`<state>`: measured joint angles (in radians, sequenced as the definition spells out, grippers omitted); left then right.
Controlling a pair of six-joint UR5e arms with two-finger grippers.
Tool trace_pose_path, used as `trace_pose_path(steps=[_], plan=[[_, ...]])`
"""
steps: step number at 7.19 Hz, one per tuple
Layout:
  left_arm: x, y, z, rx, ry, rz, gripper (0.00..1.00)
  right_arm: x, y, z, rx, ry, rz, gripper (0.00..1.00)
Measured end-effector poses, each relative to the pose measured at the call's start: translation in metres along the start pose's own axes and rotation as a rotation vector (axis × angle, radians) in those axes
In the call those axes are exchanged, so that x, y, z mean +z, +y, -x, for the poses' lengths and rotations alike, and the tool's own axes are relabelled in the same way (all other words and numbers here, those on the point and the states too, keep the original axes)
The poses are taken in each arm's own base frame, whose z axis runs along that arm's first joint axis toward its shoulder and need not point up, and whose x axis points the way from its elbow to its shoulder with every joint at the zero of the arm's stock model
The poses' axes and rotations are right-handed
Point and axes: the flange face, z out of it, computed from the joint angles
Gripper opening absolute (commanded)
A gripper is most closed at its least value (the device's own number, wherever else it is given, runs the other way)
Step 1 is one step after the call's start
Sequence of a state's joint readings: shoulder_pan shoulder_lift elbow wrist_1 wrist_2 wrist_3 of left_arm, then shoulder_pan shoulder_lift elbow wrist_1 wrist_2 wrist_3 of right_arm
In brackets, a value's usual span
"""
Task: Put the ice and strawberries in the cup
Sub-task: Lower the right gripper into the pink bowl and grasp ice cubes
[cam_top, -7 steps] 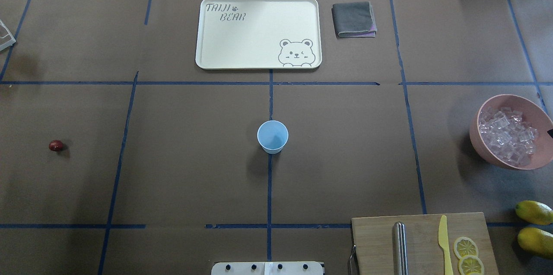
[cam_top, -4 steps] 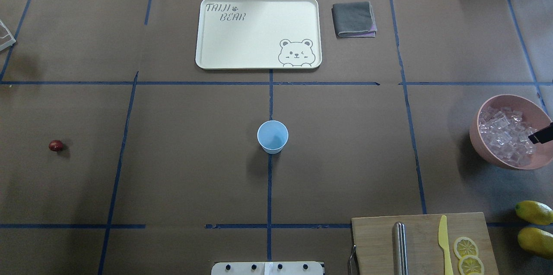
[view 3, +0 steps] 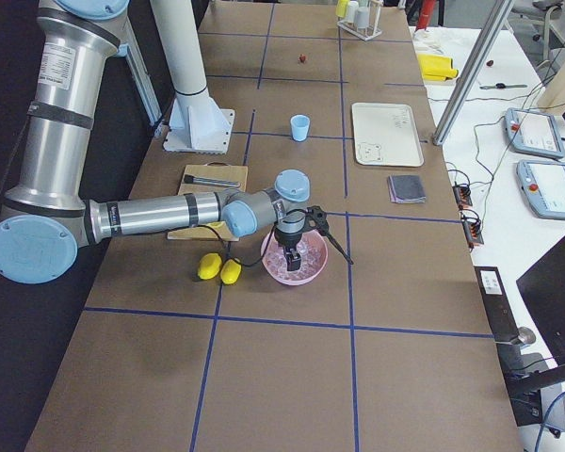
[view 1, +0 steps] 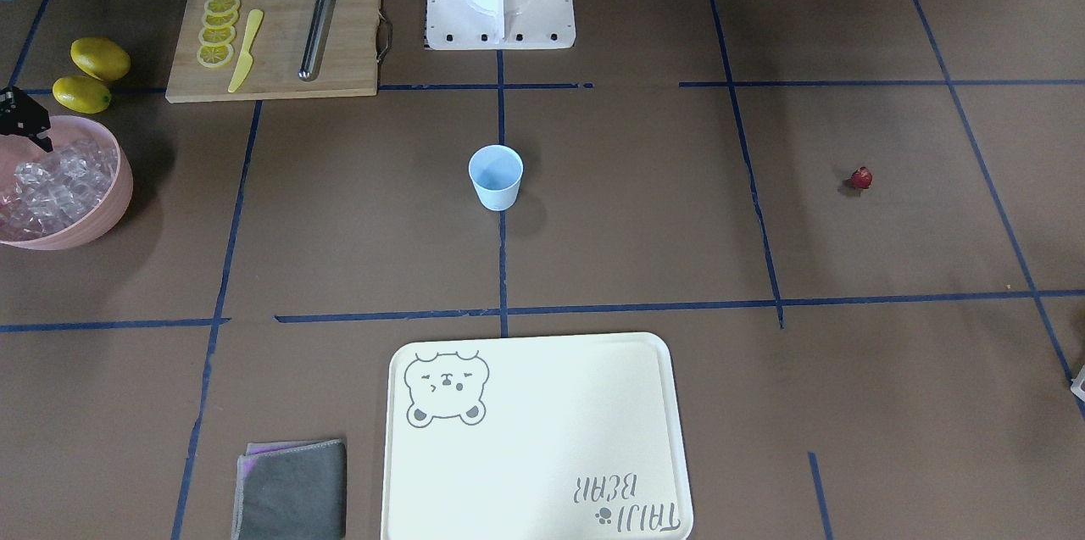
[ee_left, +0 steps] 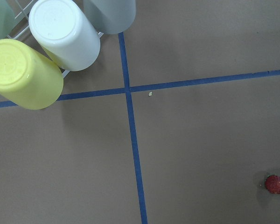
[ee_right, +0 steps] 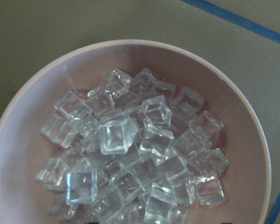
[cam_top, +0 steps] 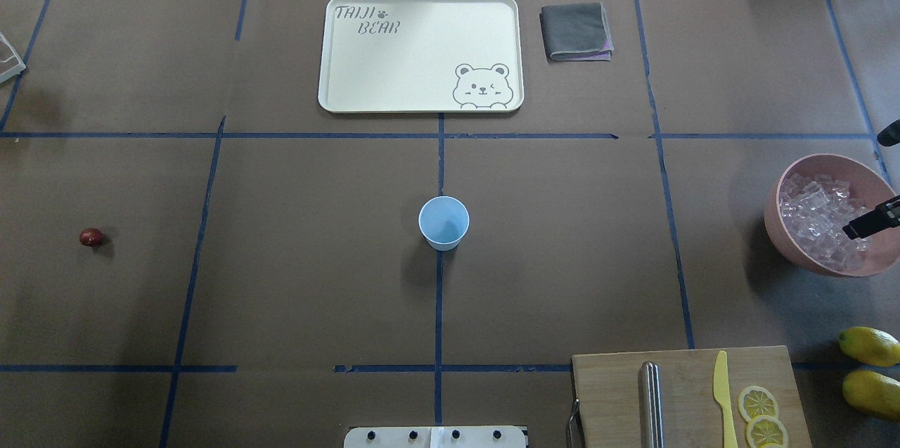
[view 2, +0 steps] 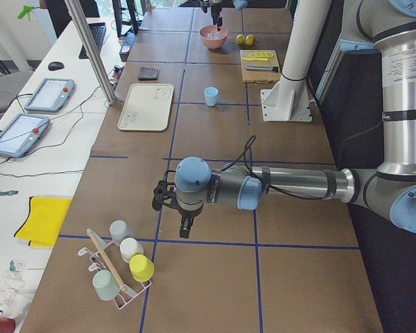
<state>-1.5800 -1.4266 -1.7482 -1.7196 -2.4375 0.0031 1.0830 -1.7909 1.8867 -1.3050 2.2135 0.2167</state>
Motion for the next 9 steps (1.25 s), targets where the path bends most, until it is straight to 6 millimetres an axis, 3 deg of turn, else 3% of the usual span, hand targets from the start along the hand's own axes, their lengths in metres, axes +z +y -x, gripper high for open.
trace_pose_path(steps=[2, 4, 9], plan=[[0.000, 0.000, 0.000, 0.000, 0.000, 0.000, 1.00, 0.008, -0.002, 0.000, -0.006, 0.010, 0.010, 0.81], [0.000, 0.000, 0.000, 0.000, 0.000, 0.000, 1.00, 0.011, -0.001, -0.002, -0.004, 0.014, 0.016, 0.64], [-0.002, 0.000, -0.002, 0.003, 0.000, -0.004, 1.00, 0.016, -0.006, -0.001, -0.005, 0.014, 0.023, 0.55]])
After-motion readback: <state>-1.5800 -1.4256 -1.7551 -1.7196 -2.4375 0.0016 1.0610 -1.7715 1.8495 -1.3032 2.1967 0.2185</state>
